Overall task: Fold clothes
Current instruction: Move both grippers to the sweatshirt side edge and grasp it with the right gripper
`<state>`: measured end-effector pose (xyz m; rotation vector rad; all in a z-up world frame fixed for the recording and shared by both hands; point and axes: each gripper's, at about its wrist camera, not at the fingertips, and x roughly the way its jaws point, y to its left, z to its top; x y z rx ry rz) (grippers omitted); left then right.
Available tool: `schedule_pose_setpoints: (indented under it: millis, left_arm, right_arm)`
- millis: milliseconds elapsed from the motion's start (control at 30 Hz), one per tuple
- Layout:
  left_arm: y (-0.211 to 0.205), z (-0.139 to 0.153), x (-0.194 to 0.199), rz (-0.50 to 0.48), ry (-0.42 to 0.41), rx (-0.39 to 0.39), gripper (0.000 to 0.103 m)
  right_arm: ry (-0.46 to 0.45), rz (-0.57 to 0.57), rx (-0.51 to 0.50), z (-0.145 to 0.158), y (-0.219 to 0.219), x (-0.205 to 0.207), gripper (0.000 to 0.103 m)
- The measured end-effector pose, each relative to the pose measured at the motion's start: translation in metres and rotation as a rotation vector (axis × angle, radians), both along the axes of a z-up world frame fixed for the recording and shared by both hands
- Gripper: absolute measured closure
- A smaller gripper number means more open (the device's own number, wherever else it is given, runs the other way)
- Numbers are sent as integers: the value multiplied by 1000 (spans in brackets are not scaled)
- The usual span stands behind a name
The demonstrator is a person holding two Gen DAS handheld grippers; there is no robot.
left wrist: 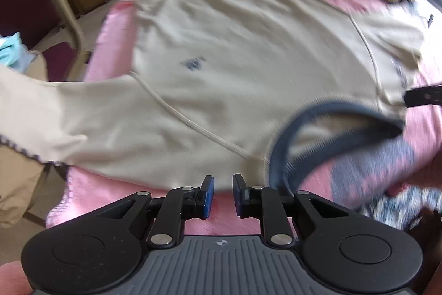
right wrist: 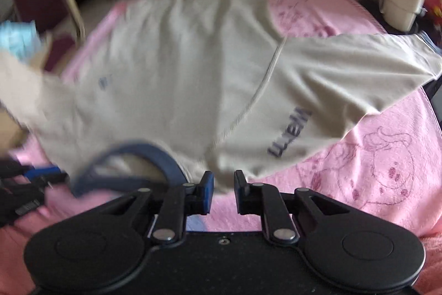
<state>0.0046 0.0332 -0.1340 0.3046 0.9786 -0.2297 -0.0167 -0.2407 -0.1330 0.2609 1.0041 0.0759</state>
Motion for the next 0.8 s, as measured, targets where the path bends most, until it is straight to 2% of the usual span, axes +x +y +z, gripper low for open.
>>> schedule_pose_setpoints:
  millis: [200, 333, 400, 433, 500, 567, 600, 667, 800]
  left_arm:
    - [23, 65, 26, 74, -162, -120, 85]
    - [32, 98, 57, 106, -266, -151, 85]
    - [32, 100, 76, 113, -285, -139, 85]
    - [31, 95, 89, 119, -284, -122, 85]
    - [31, 75, 122, 138, -237, -94, 85]
    - [31, 52, 155, 159, -172, -68, 87]
    - [30, 39, 170, 165, -144, -45, 89]
    - [29, 18, 193, 172, -111, -10, 89]
    - [31, -10, 223, 199, -48, 7, 89]
  right_arm:
    - [-159, -49, 175, 65, -15, 19, 79]
    - [-255, -66, 246, 102, -24, 47, 77]
    - [-287, -87, 254, 108, -31, 67, 70]
    - [-296, -104, 248, 106, -36, 79, 65]
    - [-301, -136, 227, 97, -46, 104, 64]
    - [-270, -164, 172, 75, -61, 131, 64]
    - [-249, -178, 140, 62, -68, 145, 66]
    - [-190, -192, 126, 34, -85, 167, 81]
    - [-81, -217, 151, -20, -113, 204, 82]
